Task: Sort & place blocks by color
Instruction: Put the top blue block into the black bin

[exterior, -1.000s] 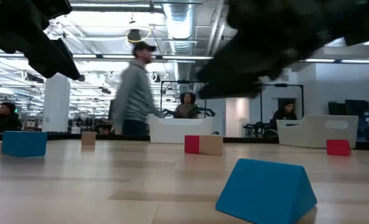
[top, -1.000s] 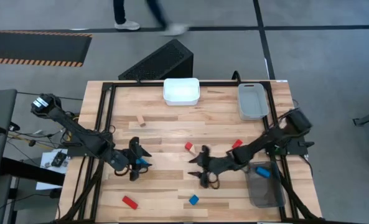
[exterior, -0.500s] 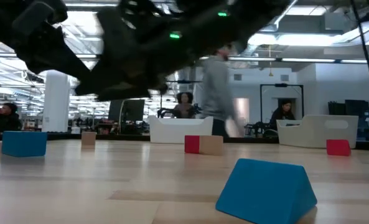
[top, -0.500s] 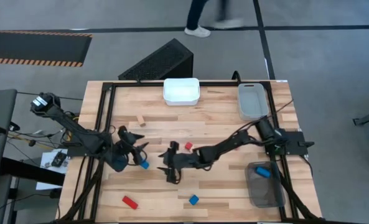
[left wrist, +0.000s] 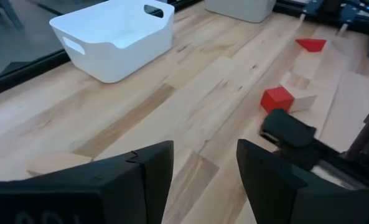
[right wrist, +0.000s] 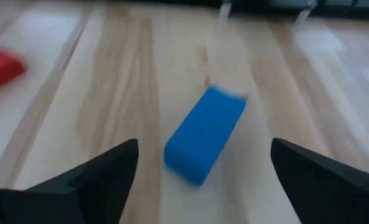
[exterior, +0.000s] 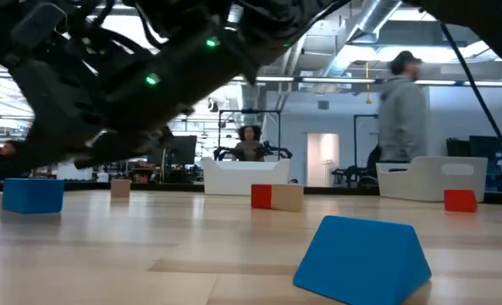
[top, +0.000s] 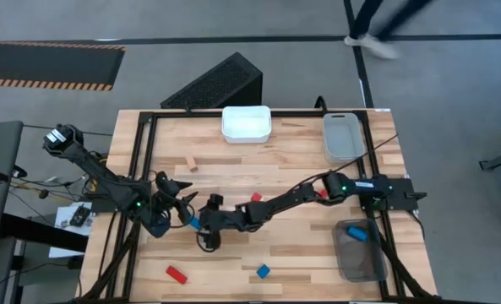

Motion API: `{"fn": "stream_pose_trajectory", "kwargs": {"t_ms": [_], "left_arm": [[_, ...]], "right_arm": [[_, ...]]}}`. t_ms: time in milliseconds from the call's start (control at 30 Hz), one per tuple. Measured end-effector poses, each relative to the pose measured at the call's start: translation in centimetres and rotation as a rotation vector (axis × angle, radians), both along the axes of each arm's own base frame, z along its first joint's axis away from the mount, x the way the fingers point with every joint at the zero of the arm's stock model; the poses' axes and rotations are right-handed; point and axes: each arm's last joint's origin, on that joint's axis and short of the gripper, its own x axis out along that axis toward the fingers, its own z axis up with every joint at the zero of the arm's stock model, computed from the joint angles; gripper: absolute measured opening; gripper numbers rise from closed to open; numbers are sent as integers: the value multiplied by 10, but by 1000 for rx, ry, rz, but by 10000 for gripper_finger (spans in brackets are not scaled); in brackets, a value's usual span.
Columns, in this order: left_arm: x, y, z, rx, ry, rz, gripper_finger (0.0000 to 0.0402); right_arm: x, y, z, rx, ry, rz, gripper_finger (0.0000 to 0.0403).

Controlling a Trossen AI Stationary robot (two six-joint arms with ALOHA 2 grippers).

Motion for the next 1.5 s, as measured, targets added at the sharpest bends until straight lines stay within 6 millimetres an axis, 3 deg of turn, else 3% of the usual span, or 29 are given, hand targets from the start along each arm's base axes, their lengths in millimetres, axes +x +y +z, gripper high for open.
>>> {"fn": "stream_pose_trajectory", "kwargs": {"t_ms": [100,300,500,633,833,1067,1100,1267,1367,1500], "left_arm": [[0,0,0,3,2,1,166],[-1,0,-1,5,12,-2,166],[-1,0,-1,2,18,-9,166],[-2,0,-1,-14,19,-8,166],[-3,-2,-2,-17,22,-23,166],[-4,-1,-1,33,17,-13,166],[-4,-1,-1,44,19,-14,166],[-4,1,-1,103,31,-14,166],[-3,3,0,134,24,10,166],[-1,7,0,153,23,42,166]], "right_arm": [[11,-5,0,56,-21,-36,382],[21,-12,-24,91,41,-53,372],[20,-15,-30,112,74,-65,367],[19,-16,-32,104,101,-70,342],[12,-17,-17,89,179,-69,236],[-8,-14,46,82,223,72,32],[-13,-14,51,76,236,69,18],[-38,-14,52,95,282,44,26],[-39,-18,56,183,159,7,28],[-31,-20,36,238,39,-3,48]]}}
